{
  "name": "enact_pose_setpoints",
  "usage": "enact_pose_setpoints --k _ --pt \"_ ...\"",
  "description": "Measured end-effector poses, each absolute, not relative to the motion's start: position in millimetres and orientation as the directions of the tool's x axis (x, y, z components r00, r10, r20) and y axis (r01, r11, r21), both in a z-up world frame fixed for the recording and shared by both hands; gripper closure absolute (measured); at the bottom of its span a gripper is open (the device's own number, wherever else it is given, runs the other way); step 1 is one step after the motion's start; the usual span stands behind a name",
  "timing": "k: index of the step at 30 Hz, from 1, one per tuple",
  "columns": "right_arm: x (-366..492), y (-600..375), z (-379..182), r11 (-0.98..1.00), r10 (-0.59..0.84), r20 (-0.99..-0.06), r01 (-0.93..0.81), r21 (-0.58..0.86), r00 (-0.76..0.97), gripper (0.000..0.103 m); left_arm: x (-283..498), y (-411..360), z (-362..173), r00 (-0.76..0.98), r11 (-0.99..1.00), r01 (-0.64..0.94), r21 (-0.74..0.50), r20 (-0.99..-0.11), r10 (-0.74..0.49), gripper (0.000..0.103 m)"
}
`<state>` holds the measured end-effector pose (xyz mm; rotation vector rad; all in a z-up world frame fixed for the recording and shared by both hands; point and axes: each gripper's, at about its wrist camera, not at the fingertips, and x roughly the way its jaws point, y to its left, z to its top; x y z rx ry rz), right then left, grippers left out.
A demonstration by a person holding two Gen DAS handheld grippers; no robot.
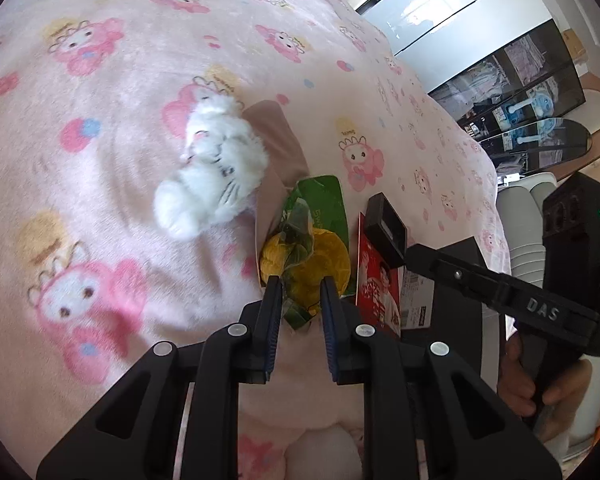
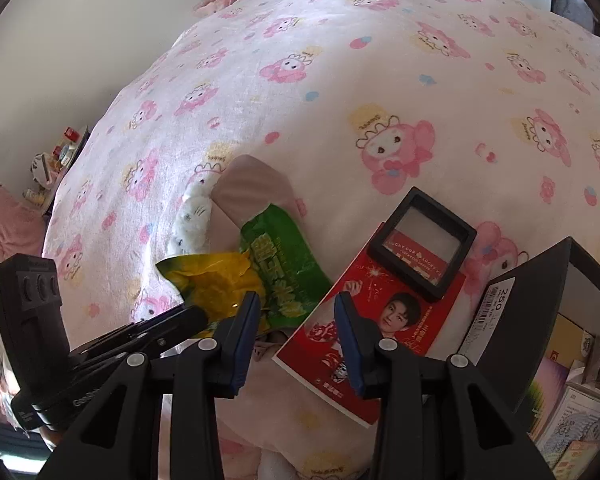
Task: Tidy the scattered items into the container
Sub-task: 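Grasp the yellow corn snack in green wrapper with both grippers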
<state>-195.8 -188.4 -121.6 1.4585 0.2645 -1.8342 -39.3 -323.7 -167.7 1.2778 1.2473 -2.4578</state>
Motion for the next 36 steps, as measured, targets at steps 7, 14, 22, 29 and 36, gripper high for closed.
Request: enact_pose_setpoints --k 7,14,22,29,36 --pt "-181.0 -214.6 -143.5 -0.590 -0.376 -0.923 0.748 0.303 0.077 0.067 5.9 -340.6 -187.3 -0.616 -0.585 0.526 -0.618 -0.750 0.239 0.082" --pt "-173.3 -246.6 -174.6 -0.491 -0.299 -0.923 0.790 0.367 0.243 0.058 5.4 -347.1 -180.5 -0.637 -0.596 0.536 -0.598 -0.750 0.179 0.073" --pt "-164.3 -266.5 -207.8 -0.474 -0.260 -0.923 0.796 0.377 0.283 0.058 11.4 -356.5 -208.8 -0.619 -0.505 0.596 -0.624 -0.758 0.207 0.058" --pt "-158.9 -275.2 -198.9 -0.409 -0.325 -0.886 0.795 0.448 0.332 0.071 15.4 -363.3 -226.7 -0.619 -0.450 0.595 -0.666 -0.737 0.272 0.042" --pt "-144.3 -280.5 -201.6 -0.347 -0.302 -0.888 0.828 0.441 0.347 0.084 0.7 -349.6 -236.5 -0.604 -0.462 0.584 -0.667 -0.738 0.301 0.039"
